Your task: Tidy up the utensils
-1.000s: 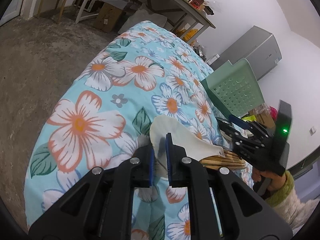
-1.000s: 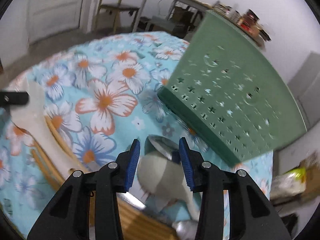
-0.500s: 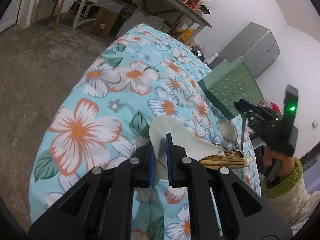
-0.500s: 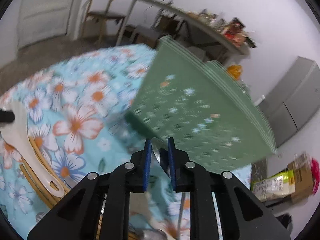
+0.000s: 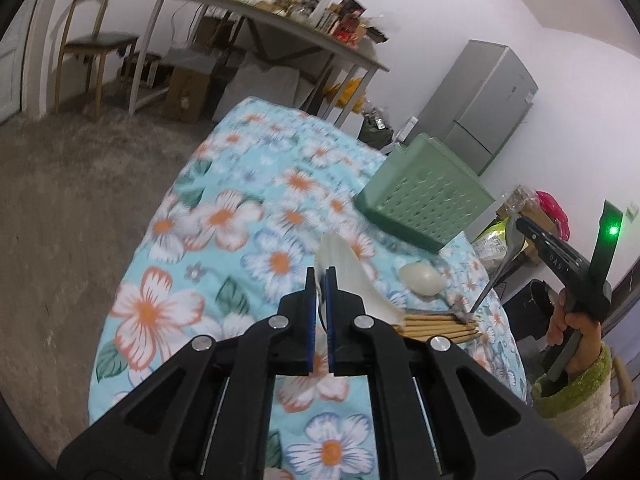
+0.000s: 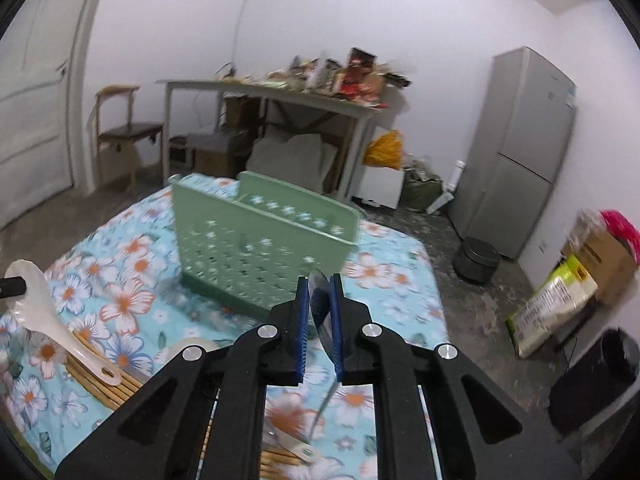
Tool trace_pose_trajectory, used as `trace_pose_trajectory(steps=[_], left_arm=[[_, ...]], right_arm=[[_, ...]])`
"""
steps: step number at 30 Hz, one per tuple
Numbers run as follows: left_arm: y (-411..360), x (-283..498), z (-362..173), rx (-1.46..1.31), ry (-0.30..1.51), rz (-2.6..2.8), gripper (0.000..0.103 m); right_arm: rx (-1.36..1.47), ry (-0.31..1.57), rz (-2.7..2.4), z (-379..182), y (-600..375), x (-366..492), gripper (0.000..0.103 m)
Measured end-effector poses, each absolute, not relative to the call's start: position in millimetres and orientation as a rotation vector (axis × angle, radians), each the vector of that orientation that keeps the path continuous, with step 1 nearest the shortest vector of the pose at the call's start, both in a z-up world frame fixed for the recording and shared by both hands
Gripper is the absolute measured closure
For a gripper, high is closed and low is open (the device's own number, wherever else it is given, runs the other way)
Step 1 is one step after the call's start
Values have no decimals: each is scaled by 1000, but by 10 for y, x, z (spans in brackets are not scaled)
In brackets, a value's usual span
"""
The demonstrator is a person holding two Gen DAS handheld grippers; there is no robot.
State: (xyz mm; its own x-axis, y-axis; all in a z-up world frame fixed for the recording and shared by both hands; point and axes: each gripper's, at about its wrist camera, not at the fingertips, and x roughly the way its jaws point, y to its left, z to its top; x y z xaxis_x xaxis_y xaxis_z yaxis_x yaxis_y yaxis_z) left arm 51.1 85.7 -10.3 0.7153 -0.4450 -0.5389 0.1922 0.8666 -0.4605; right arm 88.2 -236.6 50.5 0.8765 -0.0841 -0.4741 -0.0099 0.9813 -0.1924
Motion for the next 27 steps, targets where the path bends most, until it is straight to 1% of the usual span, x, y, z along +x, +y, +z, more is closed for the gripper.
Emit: trace_pose_trajectory(steps=[10,12,22,27], left_arm=[[638,514,270,-340,633,-400,102],[599,547,390,-323,610,-410,102],[395,845,1336,-250,382,-464,102],[85,1120,1711,-119,288,-419,102]], right_arm=[[-50,455,-123,516,-2870,557,98],[-25,443,-122,519,-2932,516,100],[51,354,-116,640,-3139,467,101],[69,318,-99,667,-3171,435,101]])
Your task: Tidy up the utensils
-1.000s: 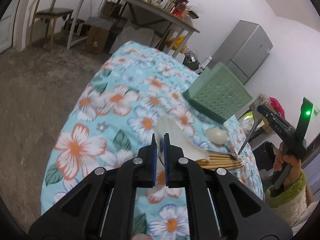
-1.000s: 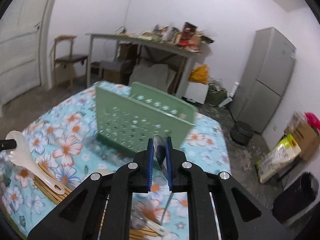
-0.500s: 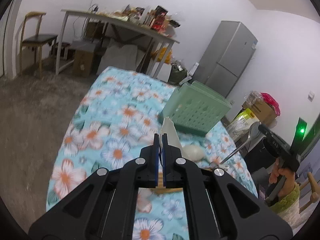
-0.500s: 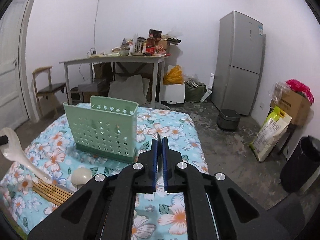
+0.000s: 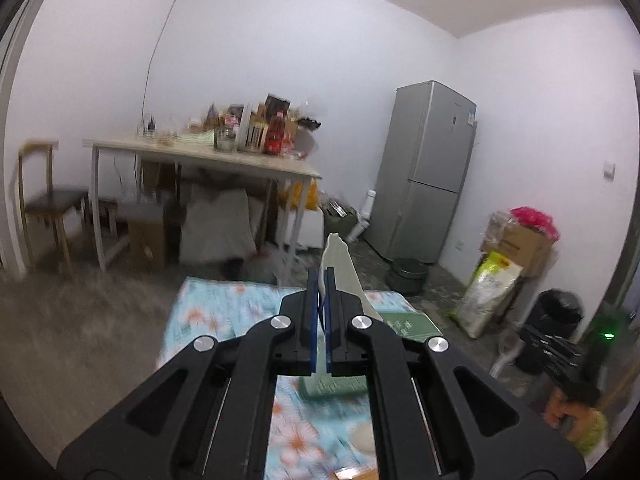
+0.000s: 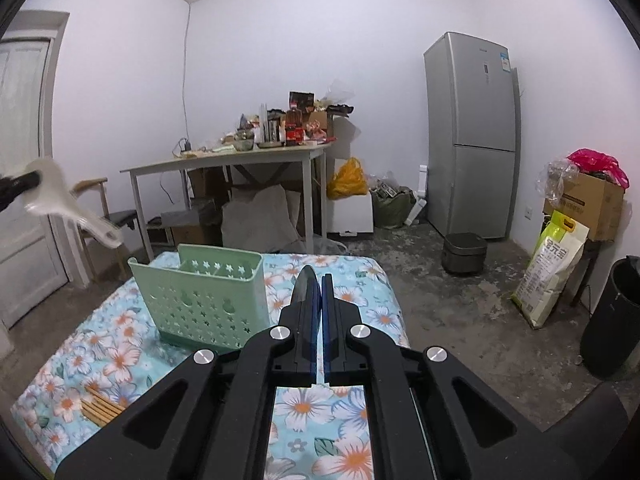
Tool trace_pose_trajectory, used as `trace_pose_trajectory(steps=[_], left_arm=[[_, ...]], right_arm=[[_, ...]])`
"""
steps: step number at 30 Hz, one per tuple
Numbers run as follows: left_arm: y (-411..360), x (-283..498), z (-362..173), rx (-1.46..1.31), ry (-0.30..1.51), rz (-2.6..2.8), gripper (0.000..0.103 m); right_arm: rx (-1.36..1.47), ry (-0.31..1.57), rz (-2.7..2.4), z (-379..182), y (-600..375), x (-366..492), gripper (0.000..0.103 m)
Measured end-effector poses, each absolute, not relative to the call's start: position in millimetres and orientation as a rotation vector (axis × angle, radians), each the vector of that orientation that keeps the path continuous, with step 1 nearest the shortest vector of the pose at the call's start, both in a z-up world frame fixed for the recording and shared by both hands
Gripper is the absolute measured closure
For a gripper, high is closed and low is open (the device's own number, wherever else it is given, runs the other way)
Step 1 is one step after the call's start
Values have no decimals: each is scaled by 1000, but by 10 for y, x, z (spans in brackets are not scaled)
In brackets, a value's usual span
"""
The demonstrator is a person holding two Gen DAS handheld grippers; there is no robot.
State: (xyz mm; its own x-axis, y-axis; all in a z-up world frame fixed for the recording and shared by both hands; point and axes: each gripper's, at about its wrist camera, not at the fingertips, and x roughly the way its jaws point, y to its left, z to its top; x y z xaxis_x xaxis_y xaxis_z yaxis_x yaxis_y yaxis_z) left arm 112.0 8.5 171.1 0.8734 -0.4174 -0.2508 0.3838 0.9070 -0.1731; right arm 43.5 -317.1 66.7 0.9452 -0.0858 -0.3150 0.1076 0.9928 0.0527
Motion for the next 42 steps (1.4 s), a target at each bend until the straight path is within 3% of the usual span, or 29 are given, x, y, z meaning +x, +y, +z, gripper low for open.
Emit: trace_pose_trajectory(steps=[9,15,17,19,31,37,42], left_arm=[[-738,1746,1563,208,382,-333,102],[-818,2061,1266,146,510,-366,99],[-733,2096,1211,85,530,-378,92],[-675,2067,1180,34,535,-374,74],[-147,1630,805,-183,587,-412,24],[112,1474,462,-262,655,-336,16],[229,1385,232,-289,714,-319,12]], right_arm=[[99,275,-82,682,-3240,410,101],[111,272,-89,695,-3308,433,101],[110,267,-94,718,-3323,427,101],[109,257,-97,760,-3334,418,101],[36,58,-127,1584,-3299,400,101],[-21,-27,-131,1977,-3115,629,101],[-55,-4,-125,1969,-2898,1003,101]])
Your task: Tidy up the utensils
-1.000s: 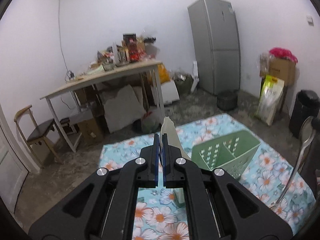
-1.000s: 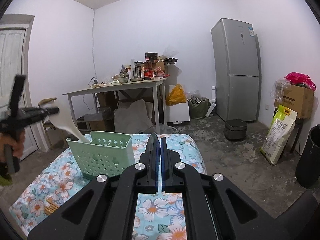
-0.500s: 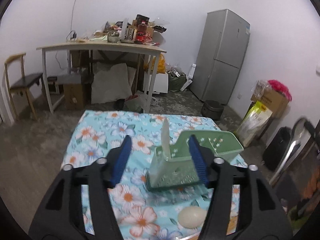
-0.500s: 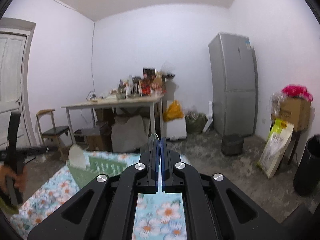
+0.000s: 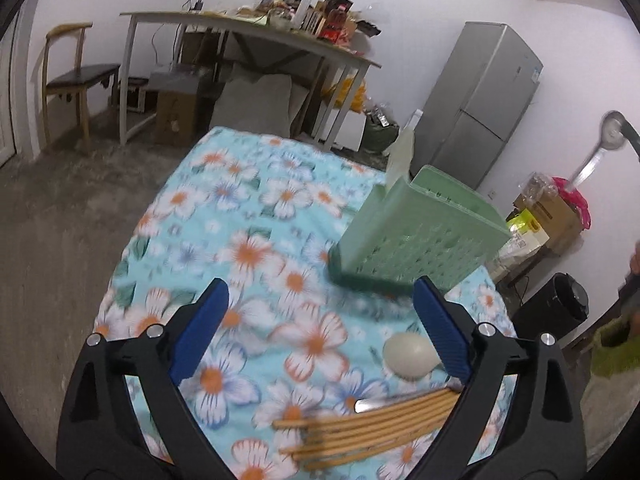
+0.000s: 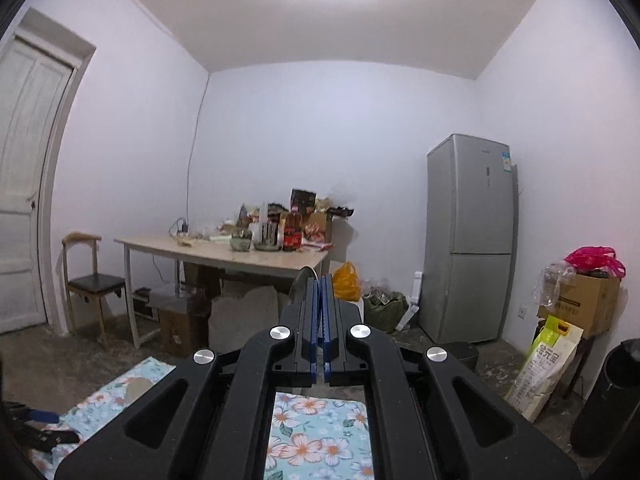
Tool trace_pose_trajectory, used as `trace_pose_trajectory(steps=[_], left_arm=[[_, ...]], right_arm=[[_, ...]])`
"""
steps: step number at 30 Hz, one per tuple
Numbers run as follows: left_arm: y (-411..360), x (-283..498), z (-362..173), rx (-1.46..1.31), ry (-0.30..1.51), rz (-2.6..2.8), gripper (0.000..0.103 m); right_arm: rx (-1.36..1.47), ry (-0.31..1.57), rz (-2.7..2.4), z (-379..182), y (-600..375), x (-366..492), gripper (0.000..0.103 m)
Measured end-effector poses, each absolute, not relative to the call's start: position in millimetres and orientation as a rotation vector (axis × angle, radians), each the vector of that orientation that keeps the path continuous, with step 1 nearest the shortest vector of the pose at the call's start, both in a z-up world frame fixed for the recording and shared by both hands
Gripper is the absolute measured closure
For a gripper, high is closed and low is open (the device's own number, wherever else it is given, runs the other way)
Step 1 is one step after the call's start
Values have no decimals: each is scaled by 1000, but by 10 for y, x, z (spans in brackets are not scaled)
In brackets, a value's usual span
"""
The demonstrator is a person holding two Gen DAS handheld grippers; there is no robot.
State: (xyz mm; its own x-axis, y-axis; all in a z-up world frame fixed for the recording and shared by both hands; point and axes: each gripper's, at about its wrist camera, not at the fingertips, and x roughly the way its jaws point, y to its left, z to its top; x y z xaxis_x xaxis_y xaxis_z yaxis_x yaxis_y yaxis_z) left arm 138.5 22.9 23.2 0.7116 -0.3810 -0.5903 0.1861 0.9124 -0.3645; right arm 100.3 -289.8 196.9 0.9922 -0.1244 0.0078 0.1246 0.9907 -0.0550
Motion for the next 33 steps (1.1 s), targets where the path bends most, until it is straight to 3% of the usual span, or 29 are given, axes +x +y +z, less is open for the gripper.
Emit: trace_pose_trajectory(steps=[11,13,14,15,25,33], left_arm=[[146,1226,-50,-186,812,-203,8],[122,1212,-68,-156,831,-174,8],[122,1209,-79,-151,841,-168,8],[129,1211,-89,-153,846,-168,8],[149,1196,-114,-212,844,-242,8],[29,1195,-194,-197,838,-341,8]], right_arm=[[-80,213,-108,1299,-2639,1584,98],[-90,224,-110,1295,-2598,1546,85],[-88,220,-110,1303,-2592,1514,70],[-80,209,-102,1323,-2587,1467,64],[60,297,-61,1249,-2738,1180,64],[198,792,-22,188,-2960,1089,61]])
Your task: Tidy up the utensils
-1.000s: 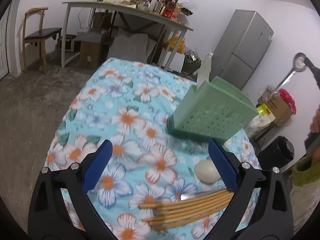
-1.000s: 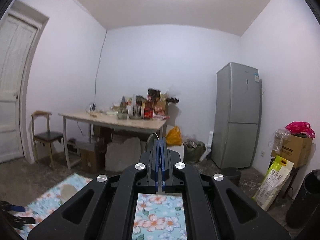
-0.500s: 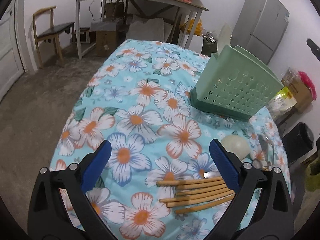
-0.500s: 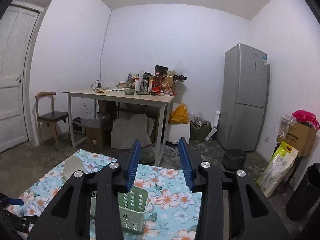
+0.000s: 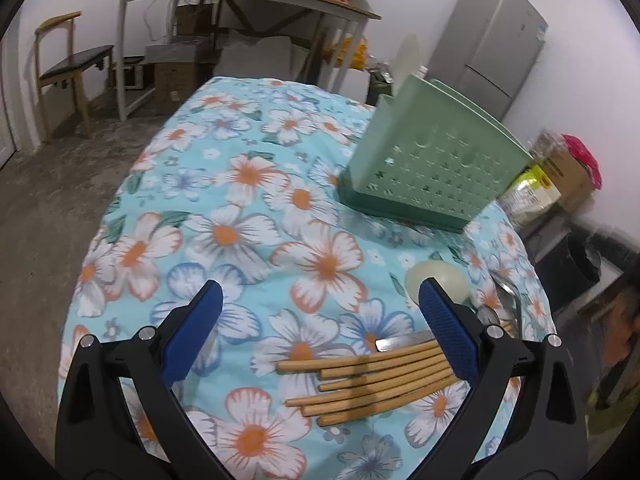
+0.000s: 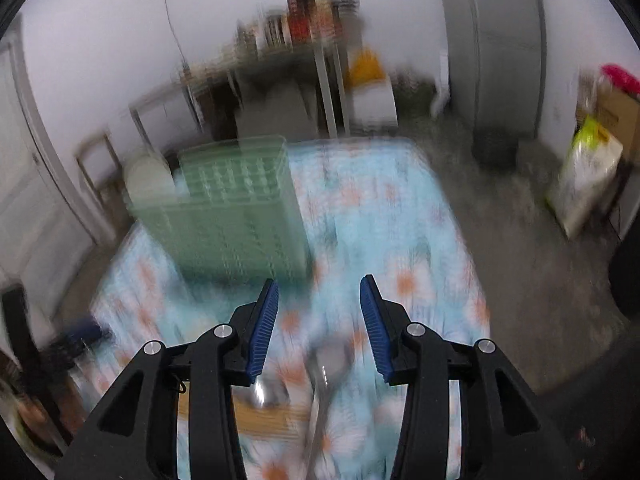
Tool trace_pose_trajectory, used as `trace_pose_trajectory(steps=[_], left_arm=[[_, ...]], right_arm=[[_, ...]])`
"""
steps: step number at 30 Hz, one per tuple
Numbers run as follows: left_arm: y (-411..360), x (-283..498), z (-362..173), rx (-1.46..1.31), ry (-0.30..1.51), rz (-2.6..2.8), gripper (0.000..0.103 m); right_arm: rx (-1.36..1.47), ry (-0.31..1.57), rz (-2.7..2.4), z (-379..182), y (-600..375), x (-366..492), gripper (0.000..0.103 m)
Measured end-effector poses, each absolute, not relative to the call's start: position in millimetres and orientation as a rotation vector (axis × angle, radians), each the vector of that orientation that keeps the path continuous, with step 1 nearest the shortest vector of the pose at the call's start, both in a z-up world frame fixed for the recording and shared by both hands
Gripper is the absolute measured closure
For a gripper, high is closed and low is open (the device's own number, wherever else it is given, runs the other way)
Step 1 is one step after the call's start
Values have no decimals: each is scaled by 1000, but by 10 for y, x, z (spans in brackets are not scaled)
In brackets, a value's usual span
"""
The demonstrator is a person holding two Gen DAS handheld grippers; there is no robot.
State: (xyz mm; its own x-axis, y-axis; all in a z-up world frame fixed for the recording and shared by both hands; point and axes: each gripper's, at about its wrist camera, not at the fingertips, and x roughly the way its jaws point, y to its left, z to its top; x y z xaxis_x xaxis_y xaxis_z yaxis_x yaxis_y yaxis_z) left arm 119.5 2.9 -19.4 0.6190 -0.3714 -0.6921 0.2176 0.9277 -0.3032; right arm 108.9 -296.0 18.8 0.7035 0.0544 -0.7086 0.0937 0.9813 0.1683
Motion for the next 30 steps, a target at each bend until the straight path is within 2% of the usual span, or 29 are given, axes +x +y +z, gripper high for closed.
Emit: trace_pose_trajectory(steps=[8,13,16,18,21,24,30], left_arm=[[18,1113,-167,-184,830,-368,8],[62,1079,-138,-193,821,-358,8],[50,1095,-144,-185,830,-361,8],[32,1110,-139,-183,835,-367,8],[4,1108,-127,-180,835,-373,8],[-24,1076,-113,-181,835,-379,8],[-70,999,-112,-178,846,-381,8]], right_arm=[[1,996,-59,-531,-2669,1441,61],[-9,1061,-29,-683,-2682,1549,62],[-27,1065,-25,-679,-2707,1510,68],[-15,1051,-30,-626,-2754,1480,80],[24,1024,-53,-527,-2883,1379,92],[58,1014,-66,-525,-3007,1327,97],[126,970,-46,-533,-3142,1275,99]])
